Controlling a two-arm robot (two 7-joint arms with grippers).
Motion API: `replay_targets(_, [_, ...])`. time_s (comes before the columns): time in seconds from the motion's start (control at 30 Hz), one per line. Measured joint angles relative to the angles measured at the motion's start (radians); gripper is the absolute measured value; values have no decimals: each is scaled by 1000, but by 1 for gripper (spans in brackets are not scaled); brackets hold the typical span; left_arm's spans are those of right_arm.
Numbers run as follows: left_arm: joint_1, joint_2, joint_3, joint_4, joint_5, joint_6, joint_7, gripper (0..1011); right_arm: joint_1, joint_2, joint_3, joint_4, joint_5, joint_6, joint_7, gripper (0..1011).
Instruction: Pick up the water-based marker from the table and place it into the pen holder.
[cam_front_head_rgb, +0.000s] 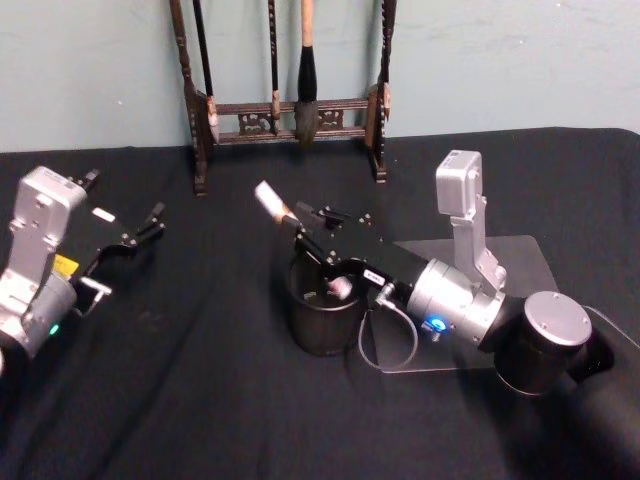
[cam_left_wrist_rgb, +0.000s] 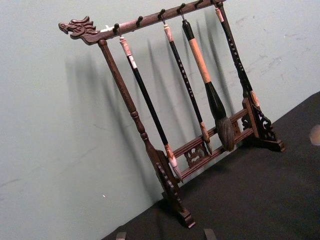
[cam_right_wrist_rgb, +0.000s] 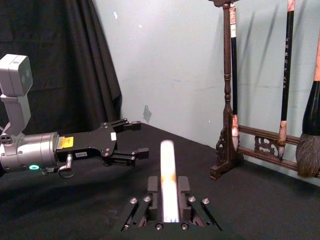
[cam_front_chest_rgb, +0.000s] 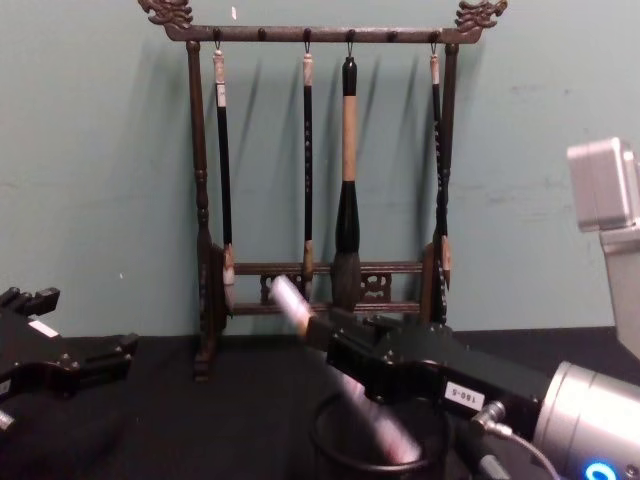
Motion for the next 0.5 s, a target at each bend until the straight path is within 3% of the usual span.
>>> replay_targets(0.5, [0,0,0,0,0,0,0,1001,0,0,2,-1,2,2,3,726])
